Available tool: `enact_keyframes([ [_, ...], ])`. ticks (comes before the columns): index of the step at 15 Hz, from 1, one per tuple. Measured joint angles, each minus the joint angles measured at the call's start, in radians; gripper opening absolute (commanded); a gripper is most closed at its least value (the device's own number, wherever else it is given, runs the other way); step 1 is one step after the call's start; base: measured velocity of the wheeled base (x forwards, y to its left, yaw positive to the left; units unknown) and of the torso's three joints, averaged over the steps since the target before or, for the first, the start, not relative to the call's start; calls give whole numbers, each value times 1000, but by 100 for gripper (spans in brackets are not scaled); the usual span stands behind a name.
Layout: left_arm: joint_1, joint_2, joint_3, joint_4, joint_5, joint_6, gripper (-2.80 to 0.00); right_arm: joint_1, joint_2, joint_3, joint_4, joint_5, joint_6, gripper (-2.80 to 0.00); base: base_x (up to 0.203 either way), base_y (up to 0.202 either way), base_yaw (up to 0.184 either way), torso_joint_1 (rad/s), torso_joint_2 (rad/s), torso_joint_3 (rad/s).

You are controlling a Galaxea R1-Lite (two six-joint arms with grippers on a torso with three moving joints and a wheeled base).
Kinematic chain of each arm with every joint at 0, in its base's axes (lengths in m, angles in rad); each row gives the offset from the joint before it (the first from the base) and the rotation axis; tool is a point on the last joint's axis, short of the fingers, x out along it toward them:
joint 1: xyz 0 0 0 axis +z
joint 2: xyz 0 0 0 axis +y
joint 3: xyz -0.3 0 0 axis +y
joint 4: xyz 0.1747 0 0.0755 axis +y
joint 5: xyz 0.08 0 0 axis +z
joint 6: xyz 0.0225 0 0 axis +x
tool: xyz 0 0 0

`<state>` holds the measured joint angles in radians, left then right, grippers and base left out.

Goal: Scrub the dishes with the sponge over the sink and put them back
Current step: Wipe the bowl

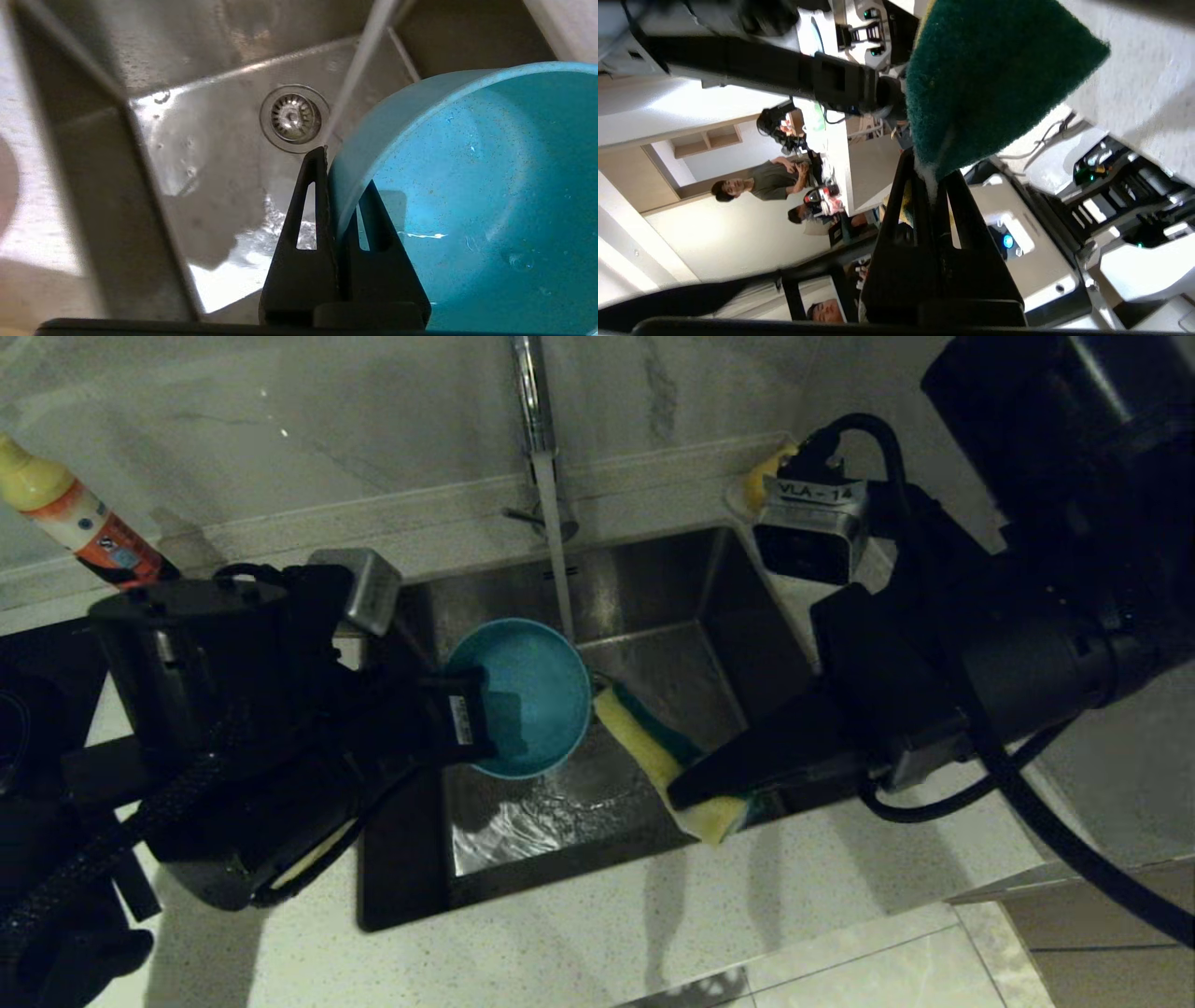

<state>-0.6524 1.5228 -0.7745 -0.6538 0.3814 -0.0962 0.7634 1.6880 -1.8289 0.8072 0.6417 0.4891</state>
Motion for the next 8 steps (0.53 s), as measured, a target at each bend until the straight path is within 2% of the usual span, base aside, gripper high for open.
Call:
enact_keyframes([
  [3, -49, 46, 0, -39, 74, 2, -280, 0, 45, -55, 1, -8, 22, -280, 0, 0, 0, 0, 0, 0],
  [8, -73, 91, -17, -60, 124, 16, -280, -8, 117, -102, -35, -67, 44, -280, 0, 0, 0, 0, 0, 0],
])
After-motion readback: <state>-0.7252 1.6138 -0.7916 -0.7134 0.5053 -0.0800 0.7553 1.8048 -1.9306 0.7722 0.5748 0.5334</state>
